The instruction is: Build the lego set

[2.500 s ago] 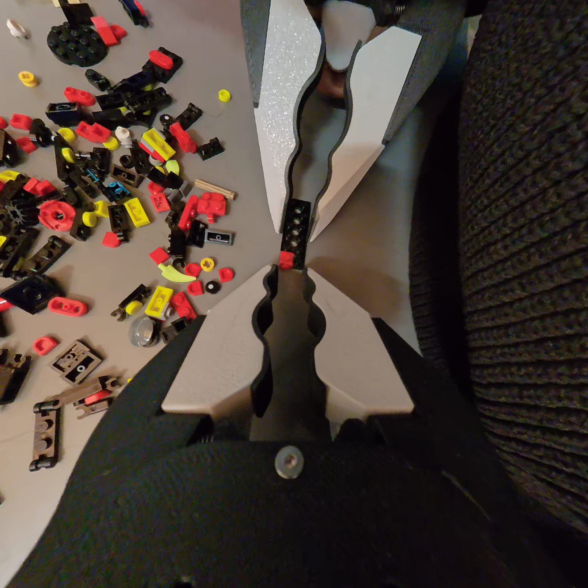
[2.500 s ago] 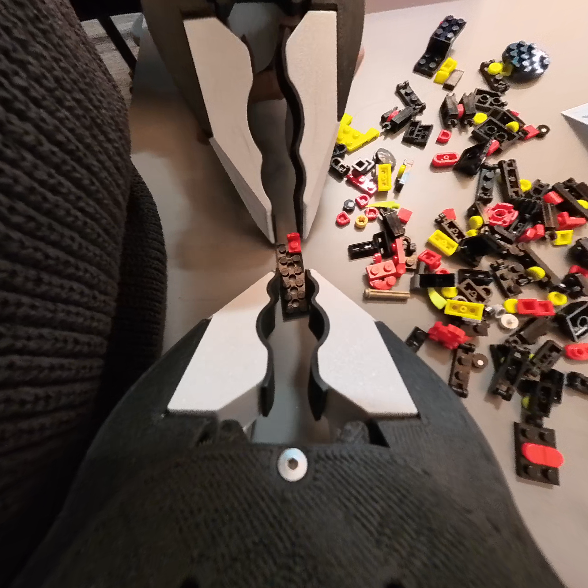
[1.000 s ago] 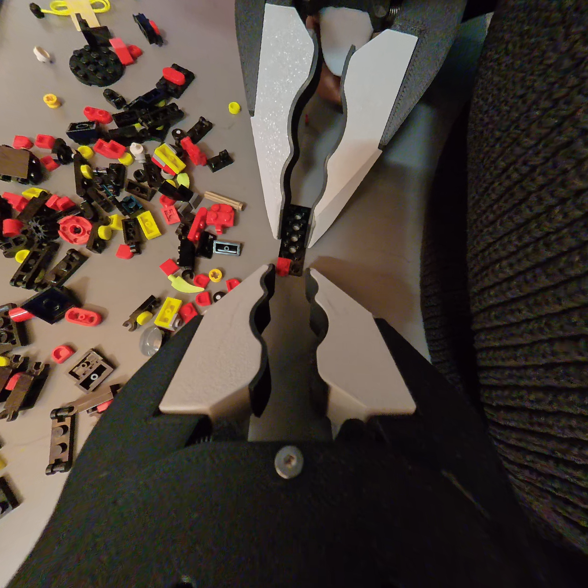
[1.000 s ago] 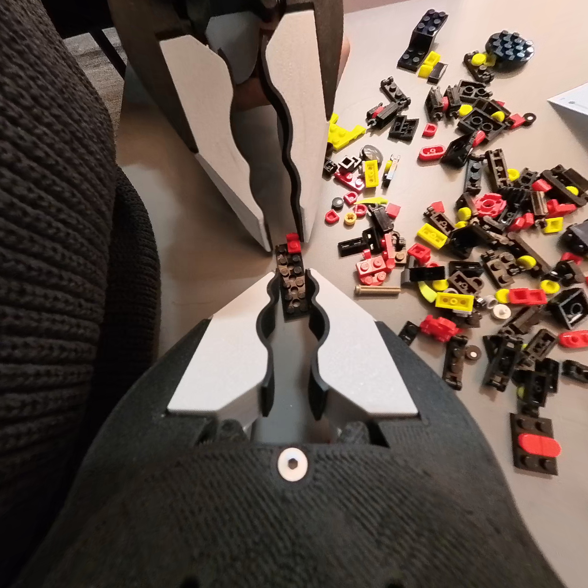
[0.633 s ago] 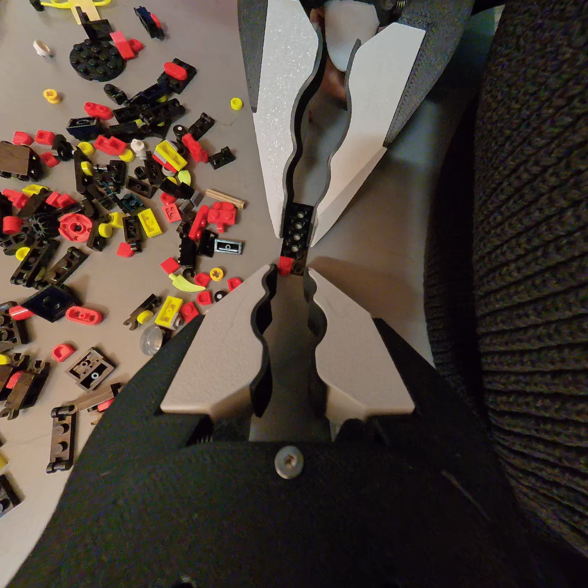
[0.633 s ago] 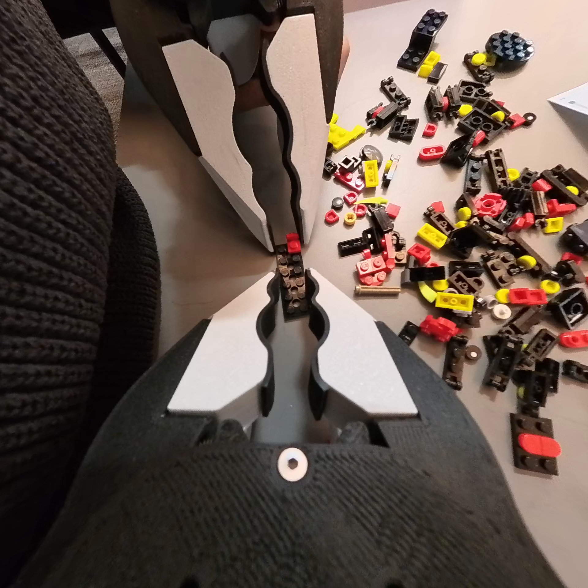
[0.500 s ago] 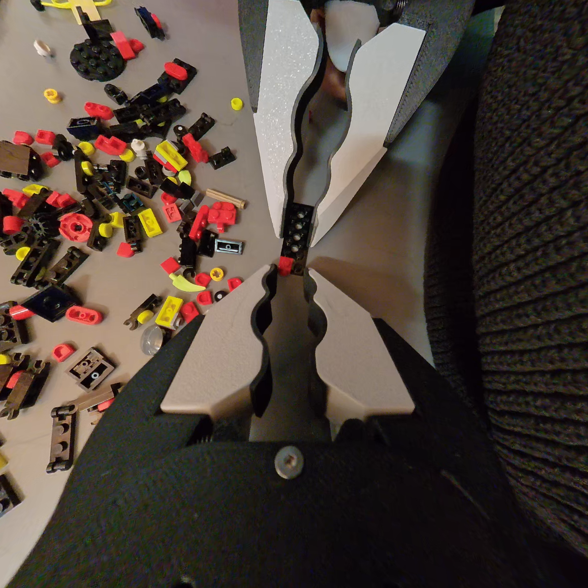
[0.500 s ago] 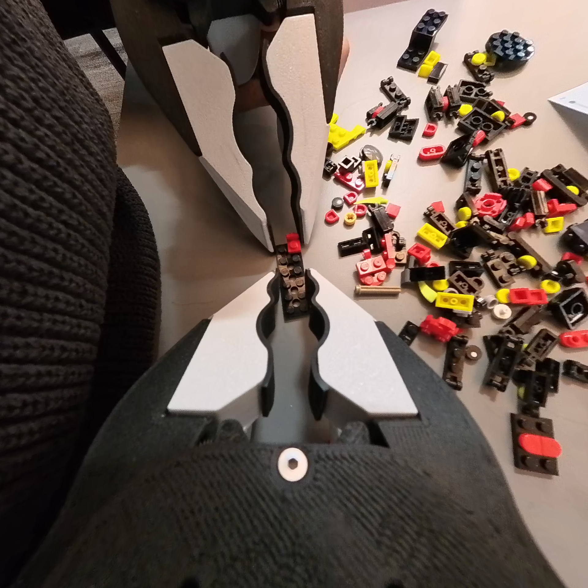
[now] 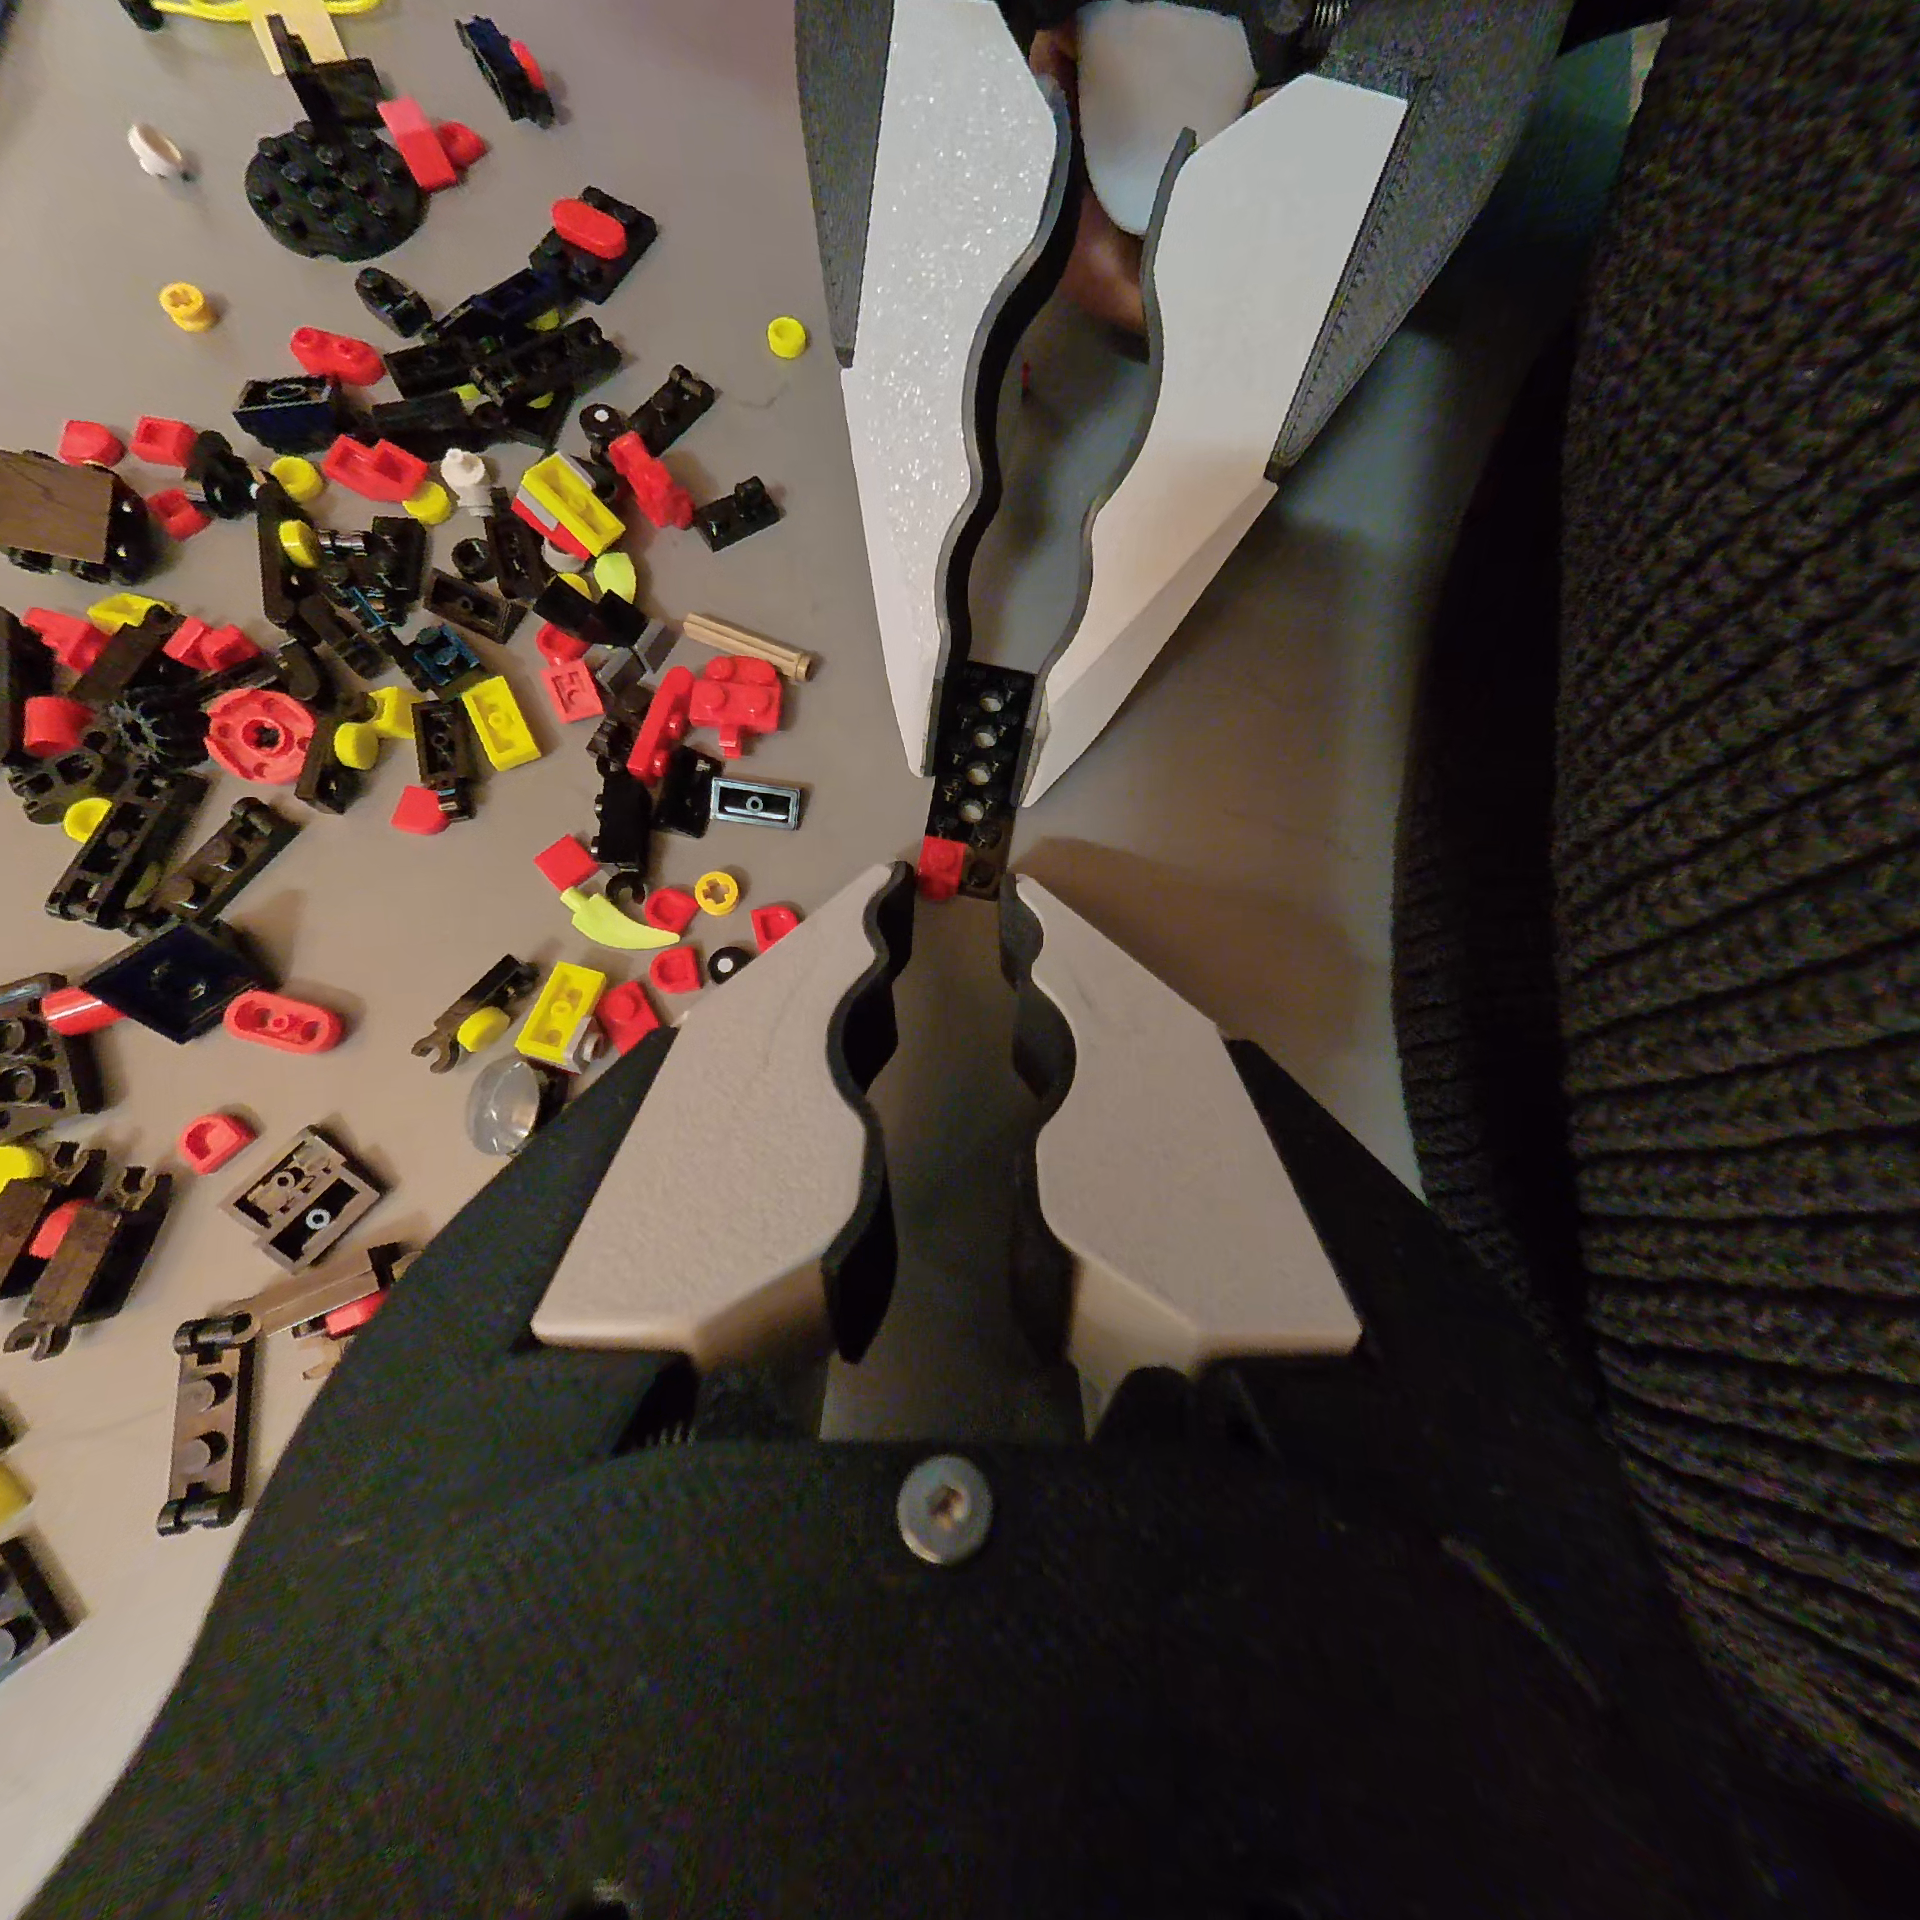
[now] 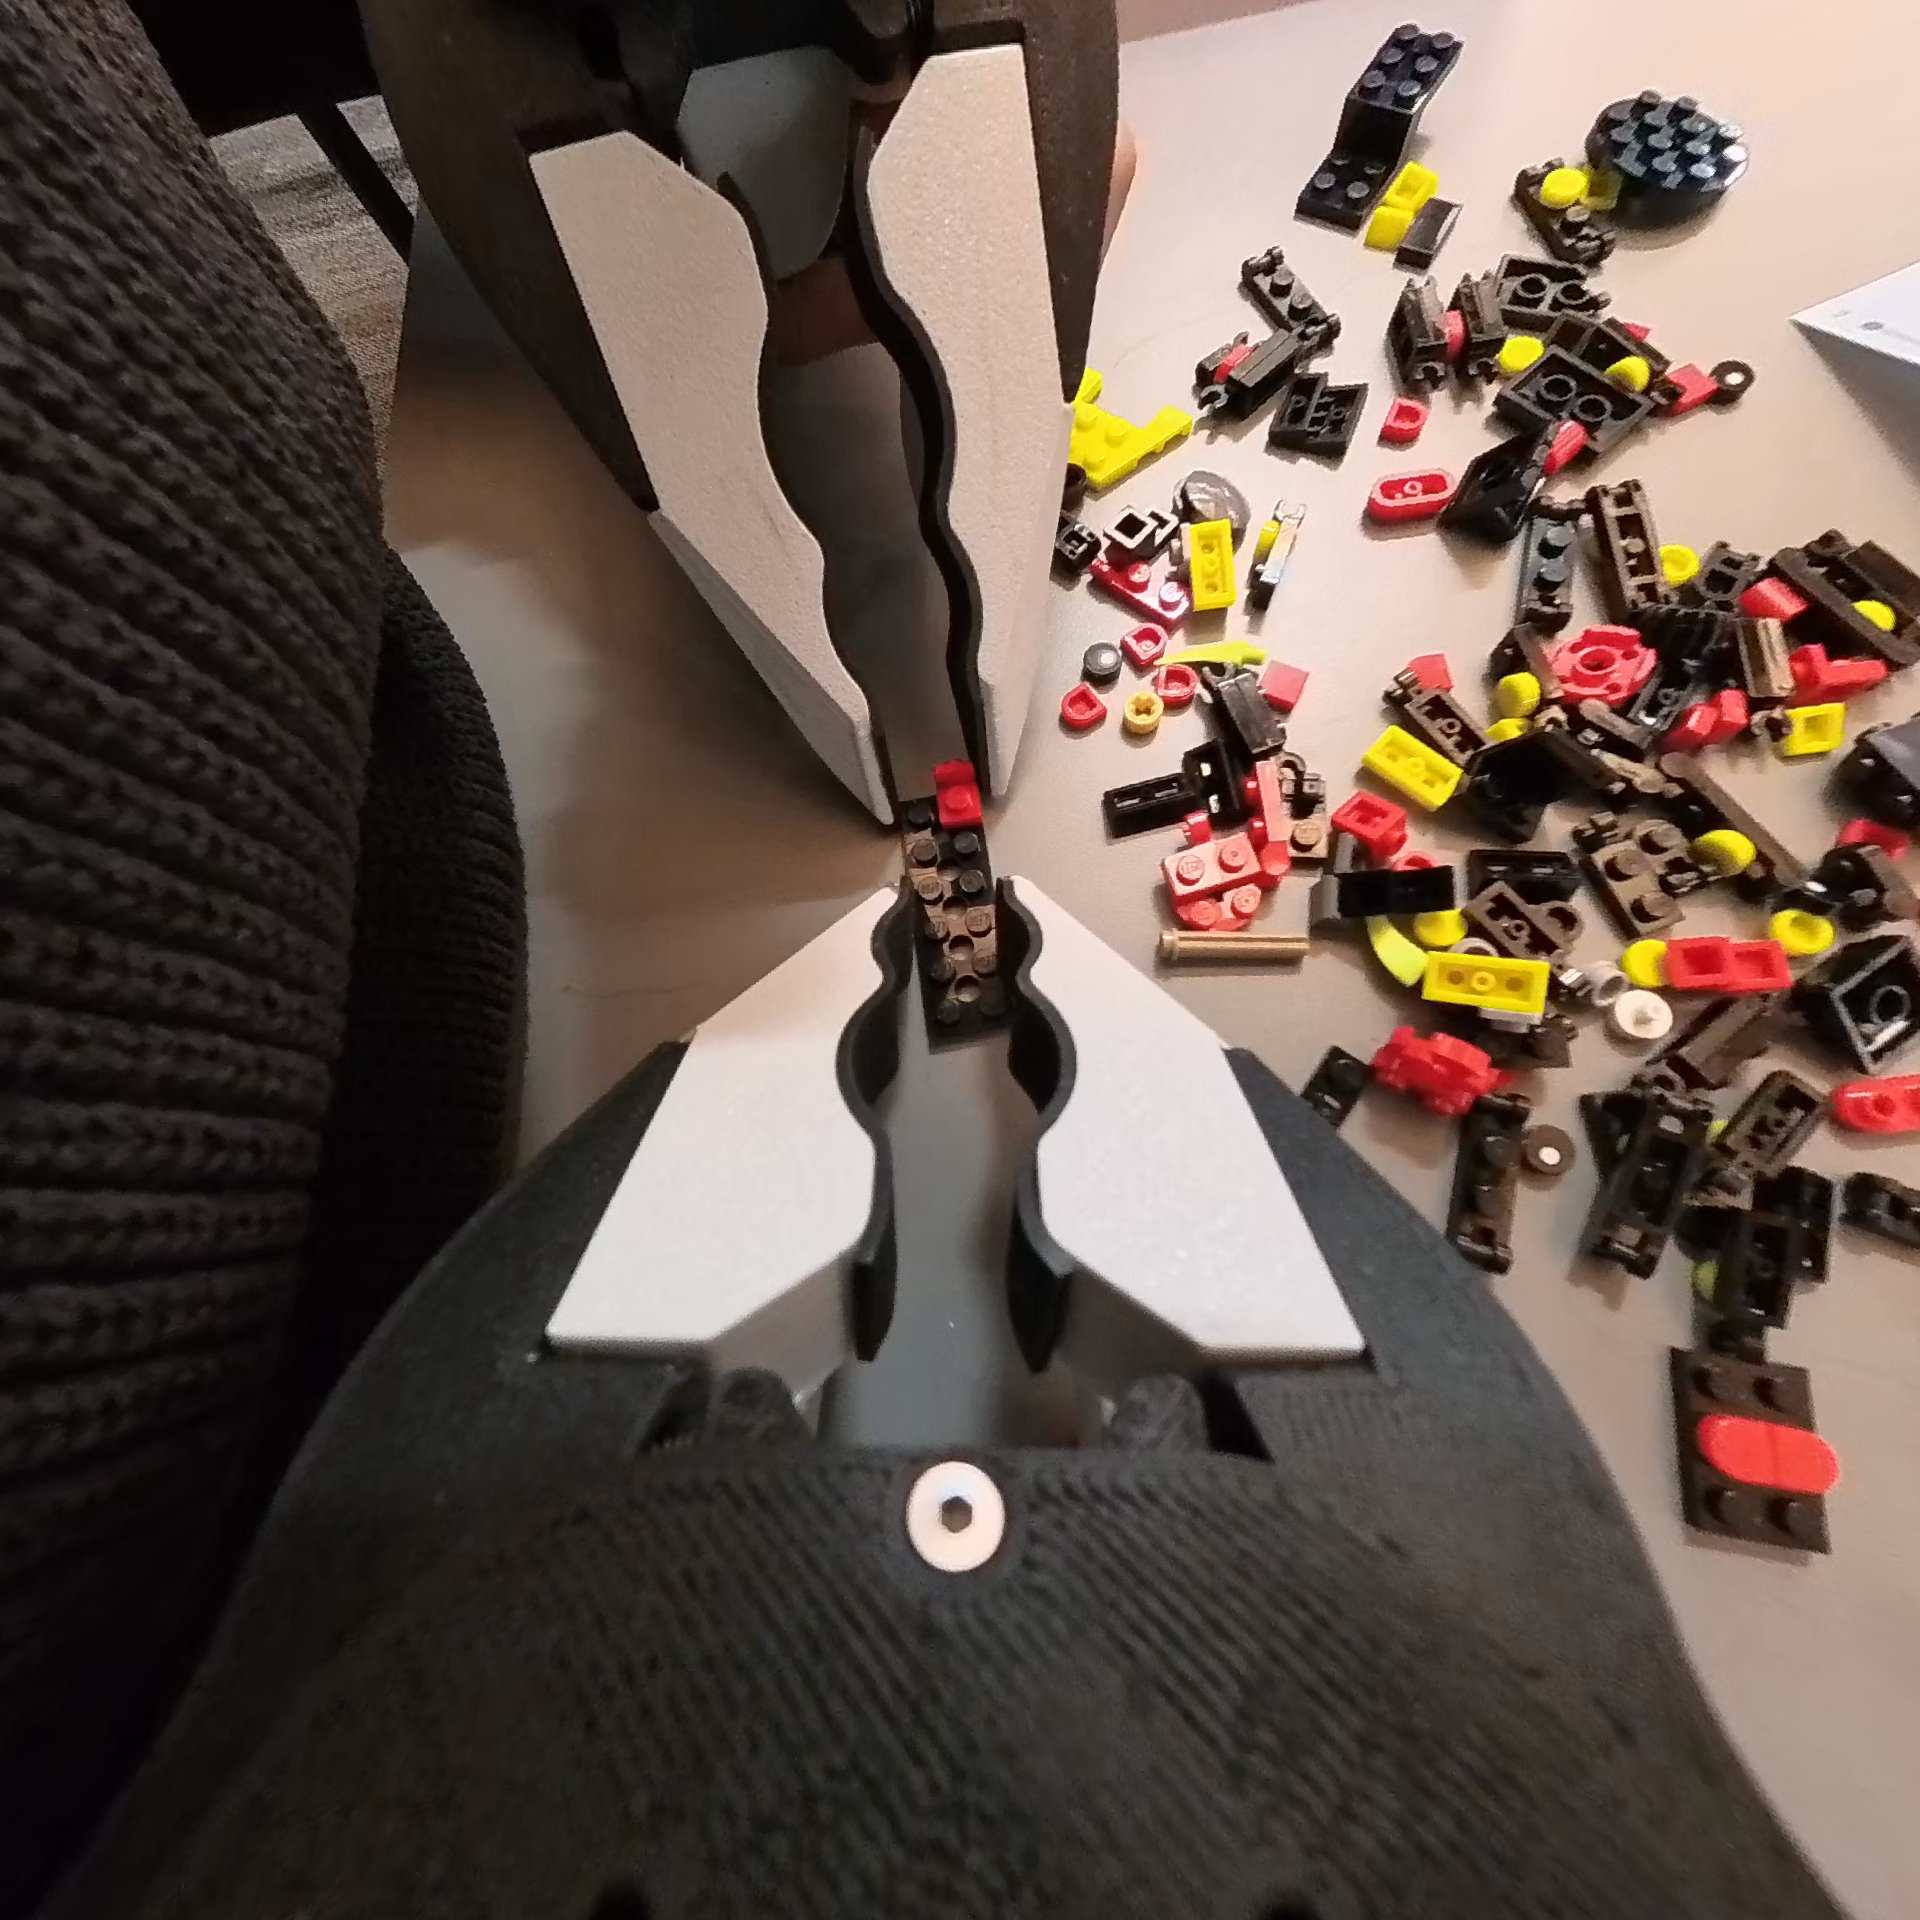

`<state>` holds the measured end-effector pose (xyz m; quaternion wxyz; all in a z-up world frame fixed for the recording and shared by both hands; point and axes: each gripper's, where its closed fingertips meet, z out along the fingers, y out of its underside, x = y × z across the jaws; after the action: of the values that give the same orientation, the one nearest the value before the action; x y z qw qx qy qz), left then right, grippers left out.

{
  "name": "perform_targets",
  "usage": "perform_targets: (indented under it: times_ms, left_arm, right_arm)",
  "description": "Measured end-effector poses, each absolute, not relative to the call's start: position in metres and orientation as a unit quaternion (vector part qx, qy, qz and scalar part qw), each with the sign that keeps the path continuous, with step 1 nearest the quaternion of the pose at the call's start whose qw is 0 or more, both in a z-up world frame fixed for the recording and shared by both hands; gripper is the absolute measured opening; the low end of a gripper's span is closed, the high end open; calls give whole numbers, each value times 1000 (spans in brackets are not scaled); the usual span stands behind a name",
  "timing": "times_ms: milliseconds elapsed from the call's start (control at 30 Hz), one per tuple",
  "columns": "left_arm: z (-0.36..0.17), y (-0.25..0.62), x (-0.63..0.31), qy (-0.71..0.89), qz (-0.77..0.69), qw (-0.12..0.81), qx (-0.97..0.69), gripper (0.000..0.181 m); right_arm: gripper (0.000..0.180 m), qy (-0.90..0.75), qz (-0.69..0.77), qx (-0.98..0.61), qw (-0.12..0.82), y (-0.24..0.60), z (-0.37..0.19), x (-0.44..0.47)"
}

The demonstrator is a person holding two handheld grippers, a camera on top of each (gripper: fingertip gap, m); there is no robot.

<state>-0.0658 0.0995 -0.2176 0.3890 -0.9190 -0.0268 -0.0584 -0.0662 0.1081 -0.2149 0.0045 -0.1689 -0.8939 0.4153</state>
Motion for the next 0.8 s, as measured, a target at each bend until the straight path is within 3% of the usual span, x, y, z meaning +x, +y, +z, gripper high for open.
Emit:
perform_targets:
  times_ms: [800]
  left_arm:
    - [-217, 100, -63, -43, -78, 390, -916, 17]
  right_arm:
    - [14, -892, 419, -170, 0, 108, -215, -66]
